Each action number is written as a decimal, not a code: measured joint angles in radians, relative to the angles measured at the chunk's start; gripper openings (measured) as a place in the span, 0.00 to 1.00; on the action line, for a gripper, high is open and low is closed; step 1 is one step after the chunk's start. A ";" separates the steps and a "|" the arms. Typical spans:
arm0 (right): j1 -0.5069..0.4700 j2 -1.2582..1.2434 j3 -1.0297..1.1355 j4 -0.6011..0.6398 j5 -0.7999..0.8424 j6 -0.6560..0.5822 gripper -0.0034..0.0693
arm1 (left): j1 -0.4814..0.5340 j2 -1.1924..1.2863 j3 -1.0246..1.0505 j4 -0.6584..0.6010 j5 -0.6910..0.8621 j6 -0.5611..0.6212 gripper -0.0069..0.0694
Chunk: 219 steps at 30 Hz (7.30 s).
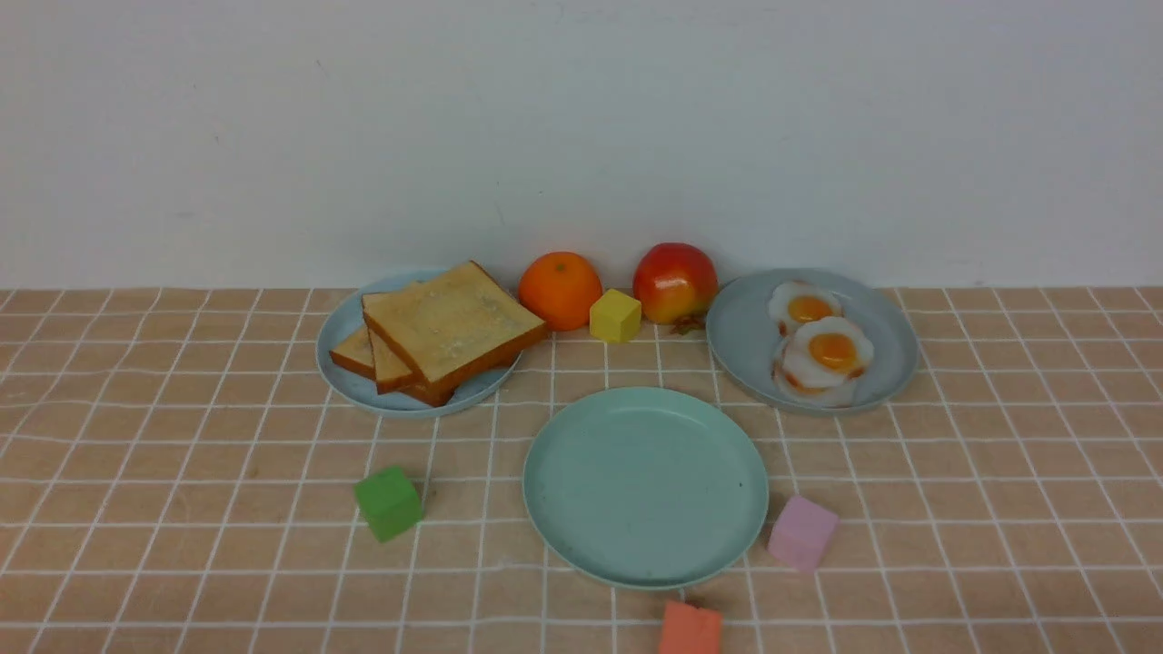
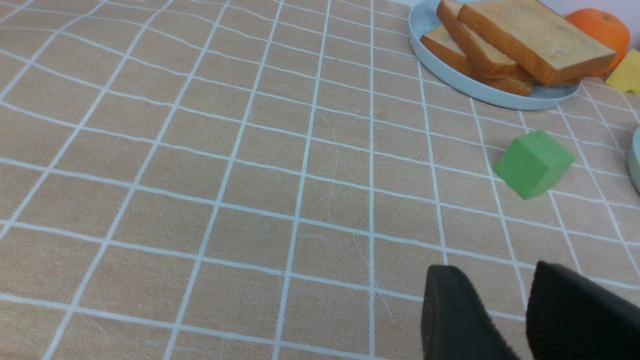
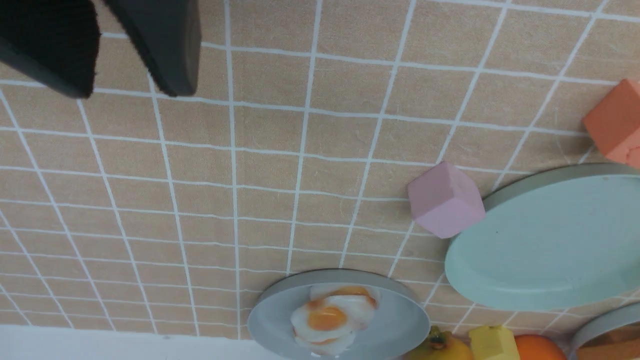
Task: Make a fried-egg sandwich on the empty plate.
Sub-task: Use the left arm to grab a slice of bread, then use the left arm to put a slice of bread into the empty plate in the middle, then use the right arm to grab a fried egg
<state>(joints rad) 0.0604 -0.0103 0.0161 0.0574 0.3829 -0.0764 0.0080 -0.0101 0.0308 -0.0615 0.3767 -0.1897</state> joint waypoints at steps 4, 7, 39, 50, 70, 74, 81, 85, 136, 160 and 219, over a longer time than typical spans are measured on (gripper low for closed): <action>0.000 0.000 0.000 0.000 0.000 0.000 0.38 | 0.000 0.000 0.000 0.000 0.000 0.000 0.40; 0.000 0.000 0.000 0.000 0.000 0.000 0.38 | 0.000 0.000 0.000 0.000 0.000 0.000 0.40; 0.000 0.000 0.003 0.028 -0.029 0.012 0.38 | -0.310 0.662 -0.629 -0.390 0.251 0.364 0.07; 0.000 0.000 0.000 0.522 -0.237 0.206 0.37 | -0.410 1.193 -0.973 -0.215 0.280 0.371 0.07; 0.063 0.556 -0.915 0.423 0.711 -0.177 0.05 | -0.356 1.996 -1.666 0.105 0.426 0.477 0.08; 0.069 0.558 -0.916 0.421 0.712 -0.180 0.05 | -0.350 2.046 -1.678 0.113 0.374 0.563 0.19; 0.069 0.558 -0.916 0.418 0.711 -0.180 0.05 | -0.350 2.102 -1.683 0.144 0.303 0.572 0.53; 0.069 0.558 -0.916 0.418 0.711 -0.180 0.05 | -0.350 2.129 -1.684 0.152 0.271 0.573 0.60; 0.069 0.559 -0.916 0.418 0.742 -0.180 0.07 | -0.359 2.134 -1.686 0.172 0.256 0.573 0.13; 0.069 0.482 -0.916 0.430 0.753 -0.180 0.08 | -0.762 1.914 -1.477 0.181 0.386 0.367 0.11; -0.101 2.178 -1.724 0.535 0.397 -0.080 0.53 | -0.810 0.628 -0.678 0.222 -0.130 -0.269 0.07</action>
<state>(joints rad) -0.0409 2.1680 -1.7080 0.5927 0.7795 -0.1561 -0.8019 0.6178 -0.6470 0.1606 0.2470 -0.4583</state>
